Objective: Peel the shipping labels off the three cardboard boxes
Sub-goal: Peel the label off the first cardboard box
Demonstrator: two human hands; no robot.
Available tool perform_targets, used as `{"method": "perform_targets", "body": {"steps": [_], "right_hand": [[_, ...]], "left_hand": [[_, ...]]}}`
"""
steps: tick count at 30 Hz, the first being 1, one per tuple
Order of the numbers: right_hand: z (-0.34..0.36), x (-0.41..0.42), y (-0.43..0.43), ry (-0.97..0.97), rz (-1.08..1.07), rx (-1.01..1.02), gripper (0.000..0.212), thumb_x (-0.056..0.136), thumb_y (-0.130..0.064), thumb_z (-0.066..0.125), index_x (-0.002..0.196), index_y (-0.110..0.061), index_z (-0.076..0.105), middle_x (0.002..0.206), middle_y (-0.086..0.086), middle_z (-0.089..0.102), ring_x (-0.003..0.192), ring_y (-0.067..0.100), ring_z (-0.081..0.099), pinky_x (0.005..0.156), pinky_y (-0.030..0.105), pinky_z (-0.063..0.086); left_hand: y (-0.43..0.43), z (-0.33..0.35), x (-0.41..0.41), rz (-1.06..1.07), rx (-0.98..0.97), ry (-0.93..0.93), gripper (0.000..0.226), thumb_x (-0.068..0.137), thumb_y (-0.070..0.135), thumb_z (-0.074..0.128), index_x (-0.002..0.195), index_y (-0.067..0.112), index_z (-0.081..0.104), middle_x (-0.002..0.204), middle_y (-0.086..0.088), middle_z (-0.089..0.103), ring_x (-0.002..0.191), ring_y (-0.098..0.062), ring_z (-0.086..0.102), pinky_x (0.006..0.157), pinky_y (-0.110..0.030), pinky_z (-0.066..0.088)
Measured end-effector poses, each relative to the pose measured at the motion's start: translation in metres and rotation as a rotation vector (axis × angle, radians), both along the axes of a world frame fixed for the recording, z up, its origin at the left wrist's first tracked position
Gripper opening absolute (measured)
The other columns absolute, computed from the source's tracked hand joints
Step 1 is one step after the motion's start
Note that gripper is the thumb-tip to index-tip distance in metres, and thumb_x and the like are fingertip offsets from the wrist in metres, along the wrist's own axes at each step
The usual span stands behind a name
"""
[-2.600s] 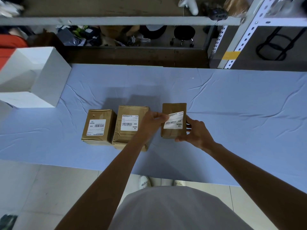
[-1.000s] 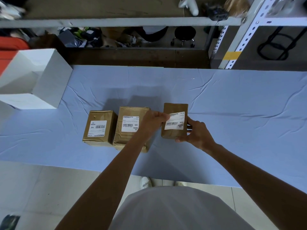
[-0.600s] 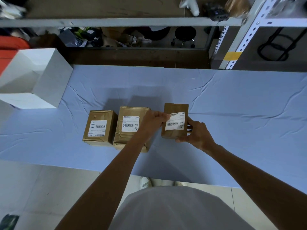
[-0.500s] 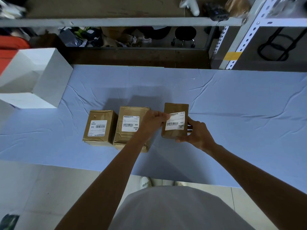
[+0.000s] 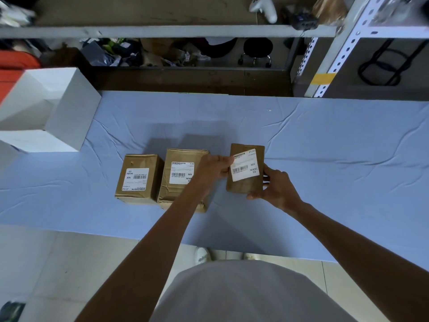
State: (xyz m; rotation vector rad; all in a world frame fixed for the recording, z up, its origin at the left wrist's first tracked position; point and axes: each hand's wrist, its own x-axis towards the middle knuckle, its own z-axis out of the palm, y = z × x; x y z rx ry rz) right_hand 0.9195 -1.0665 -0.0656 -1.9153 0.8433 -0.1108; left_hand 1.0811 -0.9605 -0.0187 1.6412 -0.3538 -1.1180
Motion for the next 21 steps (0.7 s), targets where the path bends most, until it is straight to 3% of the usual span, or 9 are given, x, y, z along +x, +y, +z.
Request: {"method": "perform_targets", "body": {"steps": [7,12,15,18,21], "right_hand": [[0.000,0.000,0.002,0.009,-0.025,0.002,0.088,0.051,-0.016,0.092,0.129,-0.022,0.053,0.090,-0.028,0.060,0.073,-0.012,0.062,0.059,0.000,0.045],[-0.001,0.000,0.002,0.022,-0.017,0.010,0.088,0.050,-0.020,0.093,0.129,-0.024,0.053,0.097,-0.016,0.065,0.079,-0.004,0.064,0.062,0.001,0.047],[0.001,0.001,0.004,0.016,-0.009,0.006,0.087,0.050,-0.024,0.093,0.128,-0.024,0.053,0.102,-0.012,0.067,0.081,-0.003,0.064,0.062,0.001,0.047],[0.005,0.002,0.005,-0.009,-0.047,0.007,0.069,0.059,-0.034,0.088,0.120,-0.028,0.058,0.099,-0.014,0.068,0.077,-0.004,0.066,0.058,0.005,0.048],[0.009,0.005,0.005,0.013,-0.112,0.017,0.059,0.066,-0.042,0.082,0.118,-0.022,0.060,0.099,-0.009,0.069,0.077,0.001,0.067,0.055,0.009,0.050]], "left_hand": [[0.000,0.000,-0.003,-0.006,0.005,-0.060,0.027,0.090,0.015,0.060,0.099,-0.010,0.064,0.102,-0.021,0.071,0.099,-0.035,0.068,0.095,-0.048,0.052],[0.002,-0.006,-0.004,0.019,0.015,-0.064,0.028,0.092,0.018,0.059,0.101,-0.008,0.064,0.102,-0.020,0.071,0.100,-0.034,0.068,0.094,-0.050,0.052],[0.001,-0.010,-0.004,0.042,0.001,-0.081,0.022,0.093,0.020,0.057,0.090,0.001,0.068,0.099,-0.019,0.072,0.099,-0.035,0.068,0.093,-0.051,0.052],[0.000,-0.016,-0.005,0.105,-0.001,-0.118,0.023,0.095,0.022,0.052,0.077,0.013,0.064,0.093,-0.013,0.074,0.086,-0.025,0.072,0.080,-0.039,0.059],[0.000,-0.019,-0.005,0.179,-0.050,-0.096,0.021,0.098,0.022,0.046,0.080,0.014,0.054,0.084,0.000,0.071,0.070,-0.007,0.072,0.059,-0.021,0.057]]}}
